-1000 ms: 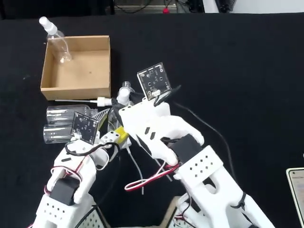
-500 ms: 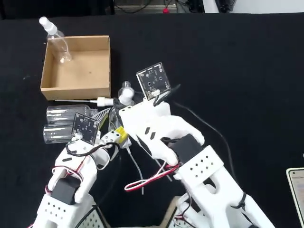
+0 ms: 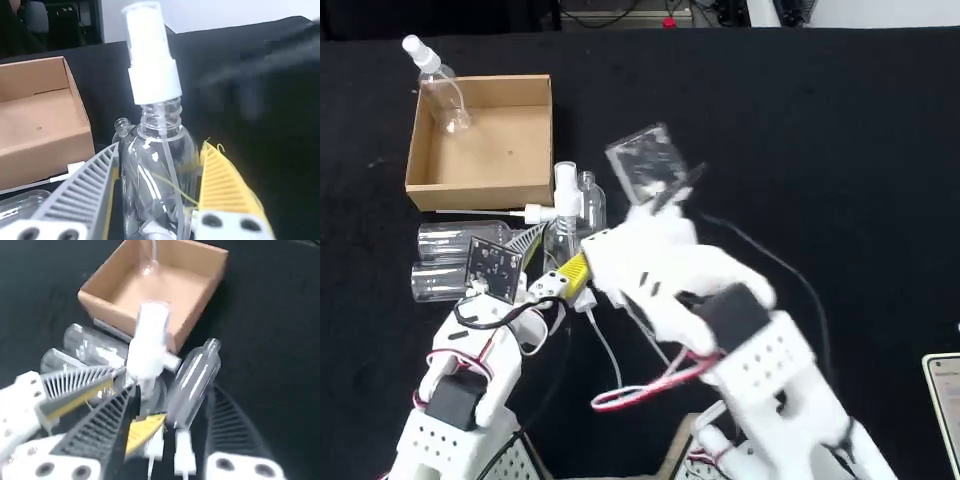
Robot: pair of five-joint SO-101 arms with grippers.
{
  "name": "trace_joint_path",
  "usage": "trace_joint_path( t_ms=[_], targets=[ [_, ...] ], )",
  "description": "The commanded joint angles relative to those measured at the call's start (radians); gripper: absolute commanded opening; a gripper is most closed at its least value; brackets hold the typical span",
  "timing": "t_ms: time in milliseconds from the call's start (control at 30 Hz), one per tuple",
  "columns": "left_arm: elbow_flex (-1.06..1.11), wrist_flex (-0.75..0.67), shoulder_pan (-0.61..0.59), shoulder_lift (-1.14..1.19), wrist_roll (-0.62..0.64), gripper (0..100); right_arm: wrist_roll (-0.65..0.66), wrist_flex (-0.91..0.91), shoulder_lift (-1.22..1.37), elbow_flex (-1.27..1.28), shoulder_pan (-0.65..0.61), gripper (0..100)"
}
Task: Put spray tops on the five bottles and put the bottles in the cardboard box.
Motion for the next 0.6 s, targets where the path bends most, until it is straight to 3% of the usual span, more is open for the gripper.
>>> trace_joint_path(
  t_ms=[0, 367, 467, 567],
  targets=[
    [-0.022, -0.023, -0.001, -0.011, 0.002, 10, 0.003, -0.041, -0.119, -0.015, 0.06, 2.1],
    [-0.022, -0.02, 0.005, -0.011, 0.002, 10, 0.003, -0.764, -0.182, 0.458, 0.175, 1.1],
    [-0.033, 0.006, 0.007, -0.011, 0.0, 10, -0.006, -0.744, -0.176, 0.403, 0.232, 1.1],
    [-0.061, 0.052, 0.041, -0.011, -0.002, 10, -0.081, -0.552, -0.139, 0.257, 0.241, 1.1]
  ],
)
